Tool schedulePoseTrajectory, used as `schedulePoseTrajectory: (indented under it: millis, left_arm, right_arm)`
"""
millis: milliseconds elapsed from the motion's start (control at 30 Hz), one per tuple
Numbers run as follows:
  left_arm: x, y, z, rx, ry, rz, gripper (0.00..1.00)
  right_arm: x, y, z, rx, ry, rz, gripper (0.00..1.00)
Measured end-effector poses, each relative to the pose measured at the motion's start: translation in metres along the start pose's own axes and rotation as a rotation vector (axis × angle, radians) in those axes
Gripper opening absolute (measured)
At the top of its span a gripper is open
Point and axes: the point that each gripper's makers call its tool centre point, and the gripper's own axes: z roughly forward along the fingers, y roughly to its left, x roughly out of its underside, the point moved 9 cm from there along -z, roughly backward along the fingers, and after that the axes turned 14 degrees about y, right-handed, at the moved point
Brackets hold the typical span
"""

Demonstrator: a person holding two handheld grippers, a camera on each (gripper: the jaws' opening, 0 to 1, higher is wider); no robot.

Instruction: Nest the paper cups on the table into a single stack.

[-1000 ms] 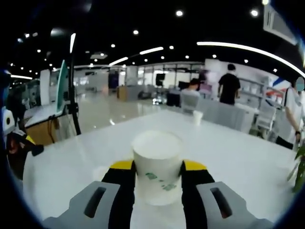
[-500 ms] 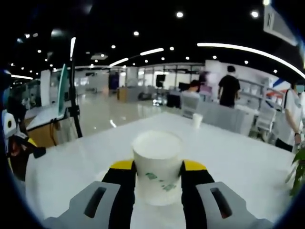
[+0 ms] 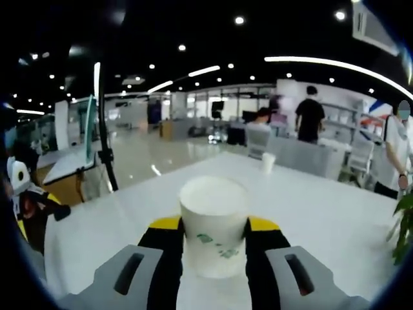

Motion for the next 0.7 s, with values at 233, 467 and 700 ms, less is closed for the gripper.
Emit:
schedulePoseTrajectory:
  millis: [233, 467, 700]
  left_arm:
    - [-0.003, -0.004, -0.002, 0.009, -0.006, 0.006, 0.98]
    - [-0.006, -0.007, -0.005, 0.012, -0.011, 0.008, 0.98]
    - [-0.009, -0.01, -0.01, 0.01, -0.028, 0.007, 0.98]
  right_arm:
    - [-0.003, 0.006, -0.017, -0.003, -0.004, -0.024, 0.35]
    - [-0.004, 0.017, -0.028, -0.033, -0.004, -0.031, 0.35]
    - [-0.005, 0.029, -0.037, -0.059, 0.002, -0.037, 0.35]
